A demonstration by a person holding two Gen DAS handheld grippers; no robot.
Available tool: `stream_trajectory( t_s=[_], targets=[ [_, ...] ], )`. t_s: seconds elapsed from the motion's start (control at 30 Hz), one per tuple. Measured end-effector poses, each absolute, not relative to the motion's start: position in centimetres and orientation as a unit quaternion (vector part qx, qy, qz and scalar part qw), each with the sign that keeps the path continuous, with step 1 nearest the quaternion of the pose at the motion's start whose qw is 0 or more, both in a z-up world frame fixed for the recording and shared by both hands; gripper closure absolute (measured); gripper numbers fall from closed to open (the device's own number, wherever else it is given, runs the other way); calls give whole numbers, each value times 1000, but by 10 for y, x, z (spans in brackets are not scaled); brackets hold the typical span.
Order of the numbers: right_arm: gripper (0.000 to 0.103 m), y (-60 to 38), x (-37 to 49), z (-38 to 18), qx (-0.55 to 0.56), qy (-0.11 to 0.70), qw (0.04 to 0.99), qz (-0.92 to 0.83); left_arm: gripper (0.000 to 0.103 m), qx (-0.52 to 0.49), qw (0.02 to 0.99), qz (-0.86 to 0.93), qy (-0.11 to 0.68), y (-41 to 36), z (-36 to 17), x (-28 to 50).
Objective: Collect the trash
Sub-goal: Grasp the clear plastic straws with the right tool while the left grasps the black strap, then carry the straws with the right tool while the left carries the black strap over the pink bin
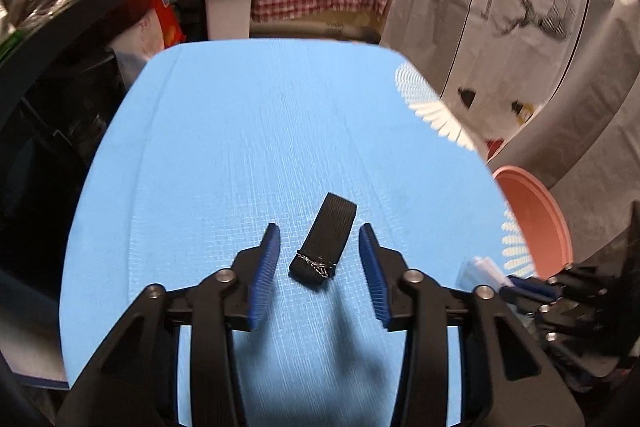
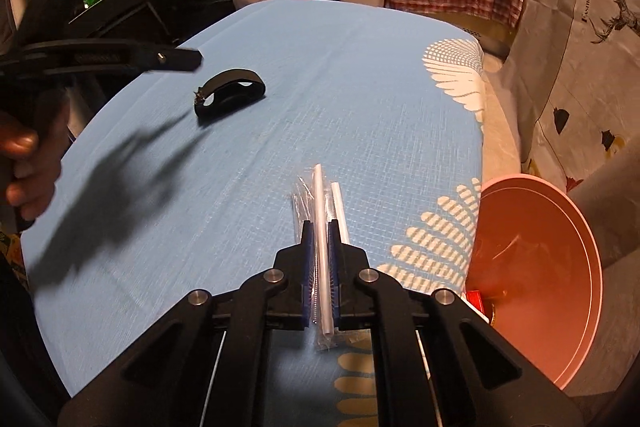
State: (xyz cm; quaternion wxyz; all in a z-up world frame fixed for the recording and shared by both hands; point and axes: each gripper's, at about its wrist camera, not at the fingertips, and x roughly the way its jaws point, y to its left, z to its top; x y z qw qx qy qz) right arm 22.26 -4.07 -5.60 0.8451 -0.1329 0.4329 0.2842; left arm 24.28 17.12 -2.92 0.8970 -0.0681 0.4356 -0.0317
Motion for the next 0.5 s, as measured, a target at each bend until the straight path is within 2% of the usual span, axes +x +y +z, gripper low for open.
stream_trajectory(
  t_s=[0.1, 0.37, 0.43, 0.47, 0.5],
  targets=[
    [96, -42, 223, -56, -132, 433, 845, 286, 56, -67, 893, -33, 443, 168, -37, 248],
    [96, -47, 225, -56, -125, 434, 848, 278, 57, -55, 886, -31, 459, 159, -50, 255],
    [96, -47, 225, -54, -125, 431, 850, 276, 72, -49, 883, -27, 466, 157, -54, 256],
    [96, -47, 225, -54, -125, 429, 851, 276, 78, -48, 882, -27, 468, 156, -54, 256],
    [96, -47, 224, -53, -124, 428, 852, 275, 78, -46, 883, -26, 466, 155, -53, 255]
  ],
)
